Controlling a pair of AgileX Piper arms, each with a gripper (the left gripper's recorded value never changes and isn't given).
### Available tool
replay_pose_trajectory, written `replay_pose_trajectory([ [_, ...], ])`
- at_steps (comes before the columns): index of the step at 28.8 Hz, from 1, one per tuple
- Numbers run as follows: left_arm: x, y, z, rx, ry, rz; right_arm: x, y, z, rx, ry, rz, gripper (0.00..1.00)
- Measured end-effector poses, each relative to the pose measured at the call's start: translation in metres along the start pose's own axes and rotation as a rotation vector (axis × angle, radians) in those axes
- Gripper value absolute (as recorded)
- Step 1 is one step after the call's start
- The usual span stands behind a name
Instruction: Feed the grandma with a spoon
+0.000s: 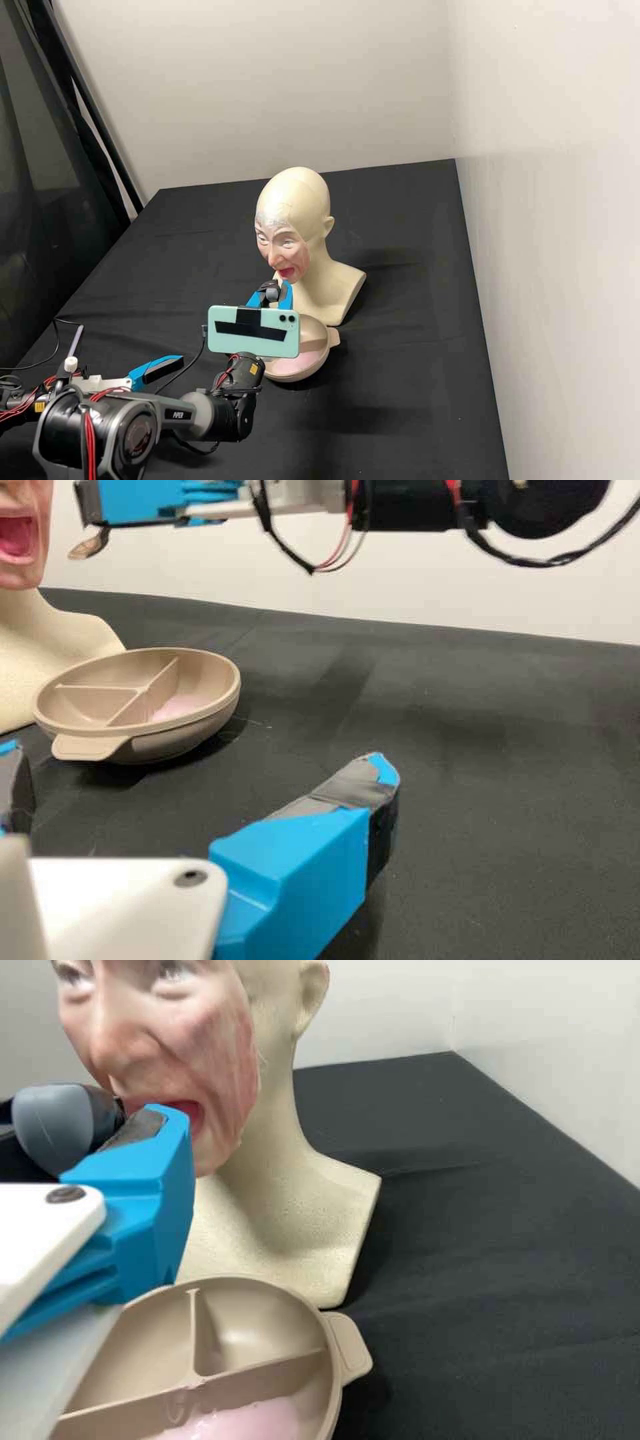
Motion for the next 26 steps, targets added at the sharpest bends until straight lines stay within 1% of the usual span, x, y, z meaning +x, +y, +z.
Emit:
replay_pose_trajectory([
  [2,0.0,0.0,0.0,0.0,0.001,0.0,0.006,-0.005,0.0,-0.021,-0.018,-0.012,0.0],
  [5,0.0,0.0,-0.001,-0.001,0.004,0.001,0.011,-0.012,0.0,-0.043,-0.025,-0.039,0.0],
  [7,0.0,0.001,-0.003,-0.002,0.008,0.002,0.015,-0.016,-0.001,-0.063,-0.02,-0.051,0.0],
  [8,0.0,0.001,-0.003,-0.002,0.008,0.002,0.016,-0.016,-0.002,-0.067,-0.019,-0.051,0.0],
  [11,0.0,0.001,-0.003,-0.002,0.008,0.002,0.017,-0.017,-0.001,-0.066,-0.02,-0.052,0.0],
  [13,0.0,0.001,-0.003,-0.002,0.008,0.002,0.017,-0.017,-0.001,-0.058,-0.027,-0.044,0.0],
  [17,0.0,0.001,-0.003,-0.002,0.008,0.002,0.018,-0.015,-0.001,-0.05,-0.033,-0.033,0.0],
  [20,0.0,0.001,-0.003,-0.002,0.008,0.002,0.018,-0.014,-0.003,-0.05,-0.033,-0.033,0.0],
  [26,0.0,0.001,-0.003,-0.002,0.008,0.002,0.016,-0.005,-0.006,-0.049,-0.027,-0.009,0.0],
])
